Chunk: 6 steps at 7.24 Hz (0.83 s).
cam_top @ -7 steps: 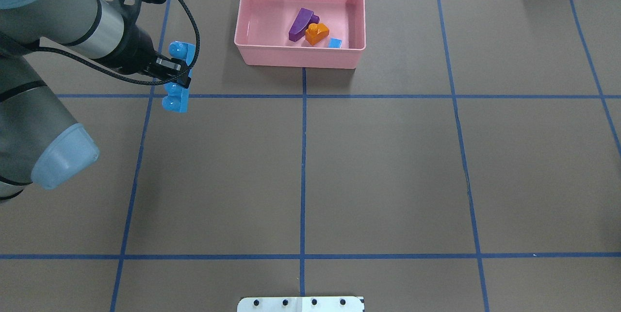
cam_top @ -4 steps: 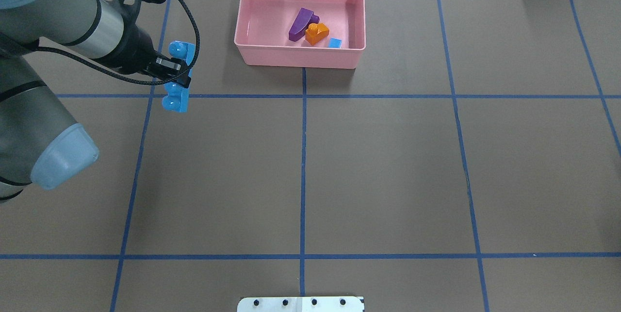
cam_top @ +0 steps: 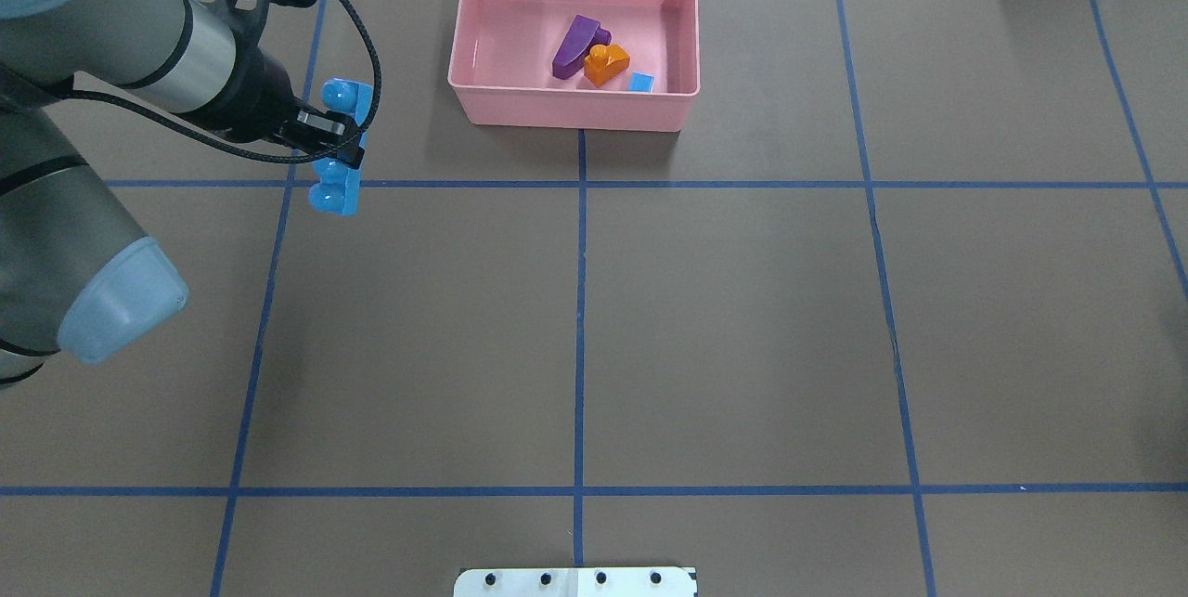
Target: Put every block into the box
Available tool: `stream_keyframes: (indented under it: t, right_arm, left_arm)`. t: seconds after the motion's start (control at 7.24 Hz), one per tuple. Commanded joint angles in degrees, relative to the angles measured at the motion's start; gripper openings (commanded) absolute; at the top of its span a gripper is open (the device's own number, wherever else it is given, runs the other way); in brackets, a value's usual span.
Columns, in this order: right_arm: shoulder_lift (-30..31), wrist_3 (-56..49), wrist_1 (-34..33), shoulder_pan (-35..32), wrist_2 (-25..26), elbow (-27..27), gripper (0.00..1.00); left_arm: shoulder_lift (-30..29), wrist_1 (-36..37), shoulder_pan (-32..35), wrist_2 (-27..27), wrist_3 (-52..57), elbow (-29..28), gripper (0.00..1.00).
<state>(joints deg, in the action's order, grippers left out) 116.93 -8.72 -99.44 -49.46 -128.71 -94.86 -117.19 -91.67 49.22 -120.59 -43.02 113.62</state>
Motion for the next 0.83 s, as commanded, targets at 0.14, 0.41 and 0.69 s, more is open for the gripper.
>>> stream_keyframes:
  t: [0.14,0.41,0.69]
  right_arm:
    - [1.64,-0.85,-16.93,-9.25,7.29,-16.70,0.00]
    - [-3.87,-1.82,-21.92,-21.24,11.37,-19.31,0.00]
    - [-13.86,-1.65,-24.90,-25.75,12.51,-17.83,0.00]
  left_arm:
    - [0.03,0.09,0.00,-0.09,-0.13,0.02,0.00]
    - [-1.01,-0.17,-0.35,-0.26,-1.27,-1.63,0.00]
    - [-9.49,-9.77,-0.44,-0.18,-10.00,-14.39,0.00]
